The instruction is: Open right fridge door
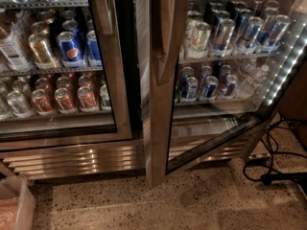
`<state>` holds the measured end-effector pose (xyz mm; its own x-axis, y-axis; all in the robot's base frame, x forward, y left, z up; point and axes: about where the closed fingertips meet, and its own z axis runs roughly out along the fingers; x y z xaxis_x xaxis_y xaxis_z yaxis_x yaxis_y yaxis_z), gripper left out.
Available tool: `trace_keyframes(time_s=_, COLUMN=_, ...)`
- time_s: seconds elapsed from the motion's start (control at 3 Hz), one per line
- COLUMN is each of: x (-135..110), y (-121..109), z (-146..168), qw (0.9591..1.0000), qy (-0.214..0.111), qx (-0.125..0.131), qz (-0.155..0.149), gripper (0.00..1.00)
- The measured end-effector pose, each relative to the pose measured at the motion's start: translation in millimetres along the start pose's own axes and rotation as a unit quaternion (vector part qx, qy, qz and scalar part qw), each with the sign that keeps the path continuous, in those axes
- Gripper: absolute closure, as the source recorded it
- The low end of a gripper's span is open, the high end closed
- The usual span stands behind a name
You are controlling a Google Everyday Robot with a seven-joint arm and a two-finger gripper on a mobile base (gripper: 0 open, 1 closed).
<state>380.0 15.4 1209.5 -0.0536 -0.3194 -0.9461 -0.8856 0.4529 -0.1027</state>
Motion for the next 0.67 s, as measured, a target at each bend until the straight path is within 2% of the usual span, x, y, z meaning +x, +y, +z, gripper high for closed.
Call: trace_keyframes(time_s=0.67, x=0.0, y=0.0, z=0.0, qw=1.0, qy=0.0, qx=0.0, qz=0.0, gripper=0.0)
